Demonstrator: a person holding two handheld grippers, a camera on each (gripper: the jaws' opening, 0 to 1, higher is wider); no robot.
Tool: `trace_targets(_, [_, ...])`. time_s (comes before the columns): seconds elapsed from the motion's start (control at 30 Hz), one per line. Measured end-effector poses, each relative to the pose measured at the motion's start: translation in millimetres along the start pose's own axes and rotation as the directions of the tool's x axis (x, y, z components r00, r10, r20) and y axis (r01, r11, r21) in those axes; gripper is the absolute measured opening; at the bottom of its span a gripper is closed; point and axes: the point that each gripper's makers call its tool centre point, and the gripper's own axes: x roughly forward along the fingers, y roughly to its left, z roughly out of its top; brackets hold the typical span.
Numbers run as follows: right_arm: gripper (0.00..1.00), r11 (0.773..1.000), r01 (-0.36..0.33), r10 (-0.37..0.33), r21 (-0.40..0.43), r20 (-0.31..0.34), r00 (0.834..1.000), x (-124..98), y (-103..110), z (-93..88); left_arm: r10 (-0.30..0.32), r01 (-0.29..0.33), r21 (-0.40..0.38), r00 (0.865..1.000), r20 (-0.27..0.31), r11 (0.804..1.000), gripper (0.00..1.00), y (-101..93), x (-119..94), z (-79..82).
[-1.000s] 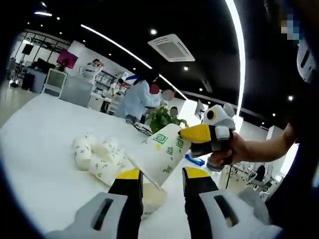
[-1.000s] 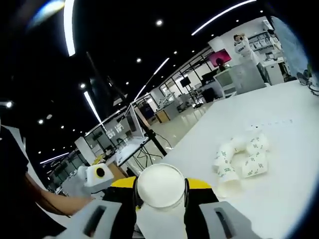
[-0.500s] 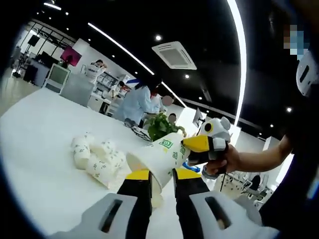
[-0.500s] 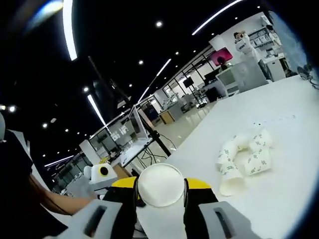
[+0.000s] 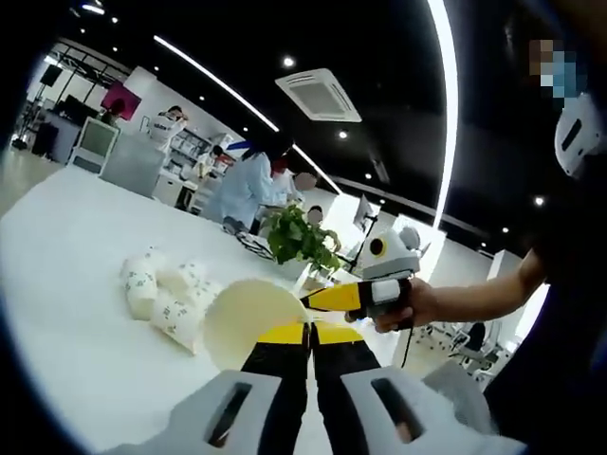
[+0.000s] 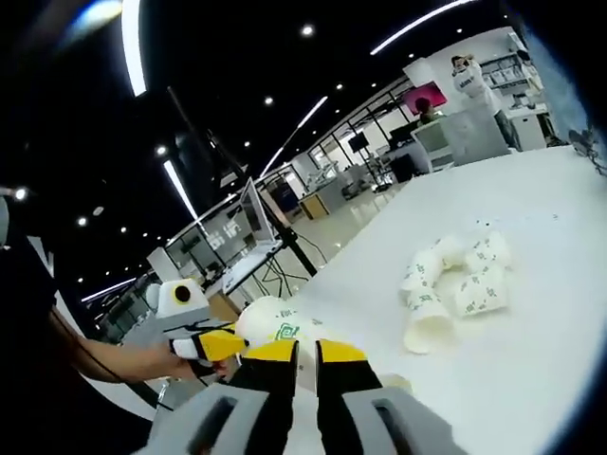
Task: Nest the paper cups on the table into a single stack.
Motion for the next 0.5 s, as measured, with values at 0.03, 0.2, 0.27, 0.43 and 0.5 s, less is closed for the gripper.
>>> trace_targets(0.03, [0.01, 1.000, 0.002, -0.002, -0.007, -0.002, 1.000, 0.5, 0.1, -1.3, -0.005, 0.005, 0.000, 1.000, -0.007, 1.000, 0.00, -0.8, 1.1, -0.9])
trace_targets(0.2, [0.01, 0.999, 0.007, -0.007, -0.040, -0.009, 1.000, 2.3, 2.8, -1.3, -0.006, 0.006, 0.019, 0.999, -0.034, 1.000, 0.00, -2.8, 2.4, -6.0])
trace_targets(0.27, [0.03, 0.998, 0.022, -0.022, -0.056, -0.008, 1.000, 1.0, 0.1, -0.5, -0.003, 0.004, 0.019, 0.999, -0.032, 1.000, 0.00, -2.3, 1.8, -5.0])
trace_targets(0.43, [0.03, 0.996, 0.055, -0.056, -0.075, -0.015, 0.998, -2.0, -3.4, -2.9, 0.010, -0.009, 0.025, 1.000, -0.029, 1.000, 0.00, 0.2, -0.2, -2.9])
trace_targets(0.5, [0.03, 0.994, 0.065, -0.066, -0.086, -0.017, 0.998, -3.1, -4.1, -3.9, 0.010, -0.009, 0.028, 0.999, -0.031, 1.000, 0.00, -0.6, -0.4, -2.2])
